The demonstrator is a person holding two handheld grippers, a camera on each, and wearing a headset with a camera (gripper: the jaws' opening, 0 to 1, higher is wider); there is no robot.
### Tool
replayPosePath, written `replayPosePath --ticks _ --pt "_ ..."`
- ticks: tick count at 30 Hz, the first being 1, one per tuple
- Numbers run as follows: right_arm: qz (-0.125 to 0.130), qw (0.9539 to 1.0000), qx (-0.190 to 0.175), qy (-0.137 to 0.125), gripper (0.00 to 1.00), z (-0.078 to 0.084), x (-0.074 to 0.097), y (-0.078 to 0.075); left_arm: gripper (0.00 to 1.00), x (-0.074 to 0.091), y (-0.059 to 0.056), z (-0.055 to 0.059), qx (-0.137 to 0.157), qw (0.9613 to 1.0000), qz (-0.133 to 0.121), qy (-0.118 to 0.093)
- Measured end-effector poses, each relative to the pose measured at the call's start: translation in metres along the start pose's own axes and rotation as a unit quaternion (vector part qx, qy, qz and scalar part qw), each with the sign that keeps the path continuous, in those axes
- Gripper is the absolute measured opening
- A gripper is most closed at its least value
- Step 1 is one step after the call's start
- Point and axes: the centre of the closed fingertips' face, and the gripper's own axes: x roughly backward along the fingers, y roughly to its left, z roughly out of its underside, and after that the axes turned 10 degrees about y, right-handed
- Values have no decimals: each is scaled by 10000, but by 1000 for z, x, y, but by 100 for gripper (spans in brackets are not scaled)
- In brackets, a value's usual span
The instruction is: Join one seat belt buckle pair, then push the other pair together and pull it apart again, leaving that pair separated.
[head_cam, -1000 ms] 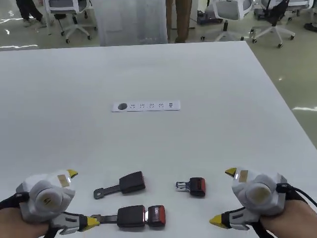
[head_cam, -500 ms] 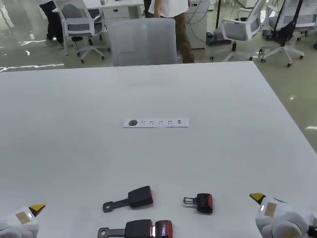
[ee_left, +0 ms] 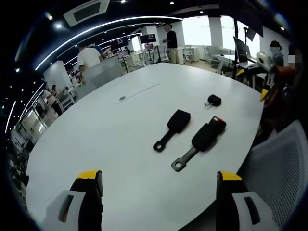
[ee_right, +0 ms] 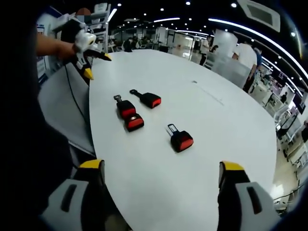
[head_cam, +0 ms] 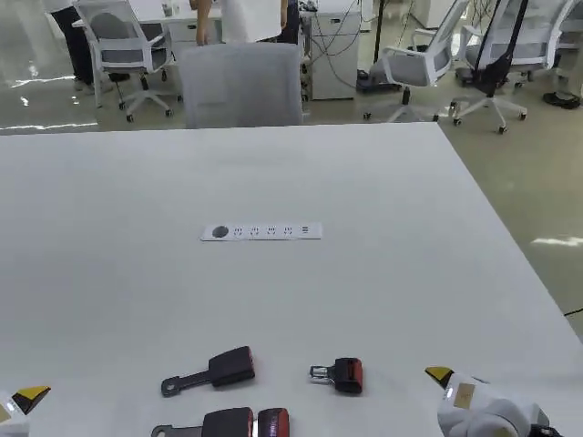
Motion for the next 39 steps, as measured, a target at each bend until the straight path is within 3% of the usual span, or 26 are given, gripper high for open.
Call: replayPosePath --ticks 4,11,19,25,39 --pt "272 9996 61 62 100 0 2 -12 100 0 1 -3 95 9999 4 -70" --pt "207 9996 176 51 100 -4 1 -4 100 2 3 -2 143 9998 -122 -69" --pt "128 9999 -26 20 100 -4 -3 6 100 6 3 -2 155 9995 -275 -89" --pt "146 9999 -58 8 100 -4 -4 8 100 6 -2 -2 160 9995 -261 -91" --pt "178 9997 -154 -4 100 -7 -5 14 100 4 1 -5 154 9993 -309 -123"
